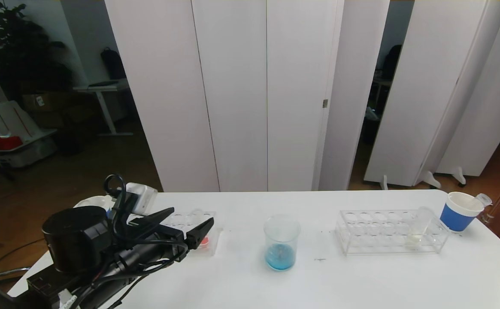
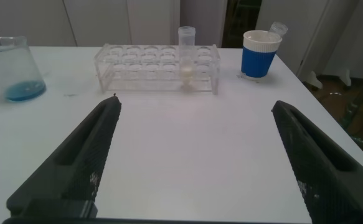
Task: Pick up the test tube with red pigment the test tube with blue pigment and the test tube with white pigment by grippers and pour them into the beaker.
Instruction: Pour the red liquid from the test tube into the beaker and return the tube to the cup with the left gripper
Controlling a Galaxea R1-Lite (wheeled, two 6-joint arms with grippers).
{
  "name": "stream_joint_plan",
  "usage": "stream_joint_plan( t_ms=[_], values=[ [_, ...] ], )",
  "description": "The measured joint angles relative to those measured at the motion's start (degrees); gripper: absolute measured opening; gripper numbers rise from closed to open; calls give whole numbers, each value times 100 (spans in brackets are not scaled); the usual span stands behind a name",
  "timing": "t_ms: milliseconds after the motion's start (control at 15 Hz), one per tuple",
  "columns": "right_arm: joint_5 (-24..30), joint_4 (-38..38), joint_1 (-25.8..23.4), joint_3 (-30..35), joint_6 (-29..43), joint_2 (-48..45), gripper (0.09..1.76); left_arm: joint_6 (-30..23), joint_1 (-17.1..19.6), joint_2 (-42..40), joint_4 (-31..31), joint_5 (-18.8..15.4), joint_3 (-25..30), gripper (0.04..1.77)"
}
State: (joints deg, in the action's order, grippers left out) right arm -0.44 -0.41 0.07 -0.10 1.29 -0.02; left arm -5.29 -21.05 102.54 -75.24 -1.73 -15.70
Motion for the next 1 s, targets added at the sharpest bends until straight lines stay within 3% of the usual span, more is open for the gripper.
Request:
stream_joint_plan(
  t_ms=[600,1000],
  values=[
    [0,1,0,0,2,0,174,-16,-80,1224,-1313,733,11,175],
    [0,0,0,0,5,0,174,-261,-215,1602,-1423,1367,-66,175]
  ],
)
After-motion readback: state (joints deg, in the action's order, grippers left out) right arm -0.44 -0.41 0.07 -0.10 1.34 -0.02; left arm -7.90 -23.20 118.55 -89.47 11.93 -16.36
